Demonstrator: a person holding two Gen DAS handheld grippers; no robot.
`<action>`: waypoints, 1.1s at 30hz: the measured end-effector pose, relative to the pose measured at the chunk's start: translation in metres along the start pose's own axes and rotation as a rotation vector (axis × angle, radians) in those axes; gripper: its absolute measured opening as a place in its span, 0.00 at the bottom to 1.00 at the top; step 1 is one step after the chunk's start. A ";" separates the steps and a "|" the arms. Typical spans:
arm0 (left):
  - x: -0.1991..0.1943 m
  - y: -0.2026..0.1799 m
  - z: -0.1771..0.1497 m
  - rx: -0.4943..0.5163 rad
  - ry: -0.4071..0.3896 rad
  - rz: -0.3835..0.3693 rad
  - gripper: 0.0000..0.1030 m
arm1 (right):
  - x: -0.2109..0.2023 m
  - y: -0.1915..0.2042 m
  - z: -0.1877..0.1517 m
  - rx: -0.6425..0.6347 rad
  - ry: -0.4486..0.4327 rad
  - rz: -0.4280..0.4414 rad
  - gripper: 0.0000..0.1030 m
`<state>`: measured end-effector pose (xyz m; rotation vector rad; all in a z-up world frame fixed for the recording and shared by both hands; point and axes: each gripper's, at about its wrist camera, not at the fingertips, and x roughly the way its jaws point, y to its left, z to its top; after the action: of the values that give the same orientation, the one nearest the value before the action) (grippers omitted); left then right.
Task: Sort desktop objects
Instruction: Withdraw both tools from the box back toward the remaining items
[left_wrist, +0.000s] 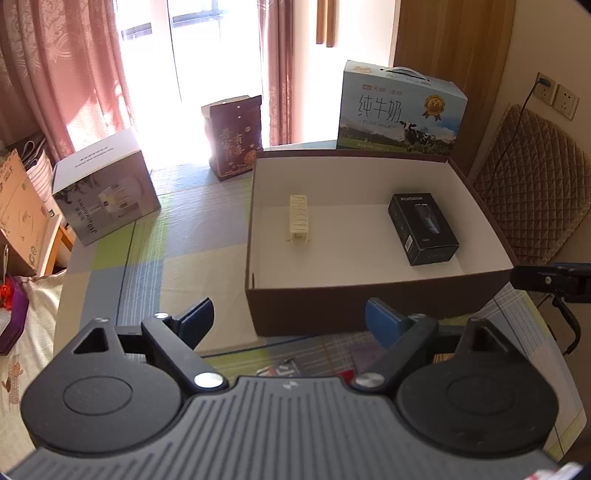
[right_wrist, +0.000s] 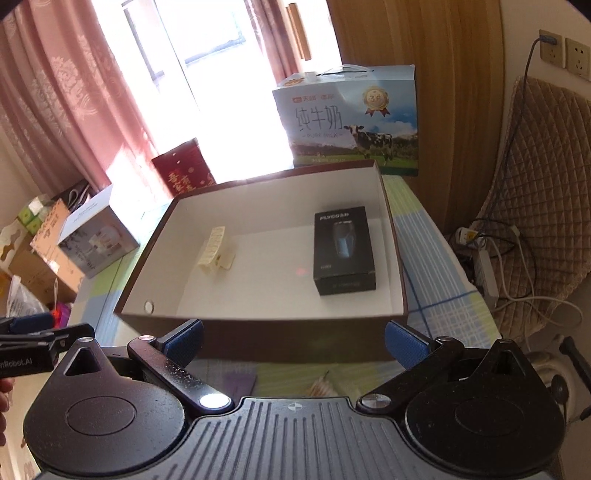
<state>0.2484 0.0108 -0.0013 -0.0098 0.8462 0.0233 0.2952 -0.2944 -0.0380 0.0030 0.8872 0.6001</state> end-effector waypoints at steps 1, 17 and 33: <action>-0.002 0.001 -0.003 0.000 0.001 0.004 0.85 | -0.002 0.002 -0.003 -0.011 0.006 0.001 0.98; -0.017 0.002 -0.044 -0.009 0.043 0.018 0.90 | -0.019 0.021 -0.041 -0.130 0.056 -0.025 0.98; -0.017 0.008 -0.084 0.010 0.122 0.042 0.93 | -0.018 0.022 -0.086 -0.218 0.110 0.042 0.98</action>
<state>0.1743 0.0172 -0.0446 0.0164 0.9689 0.0586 0.2134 -0.3060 -0.0746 -0.2101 0.9258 0.7395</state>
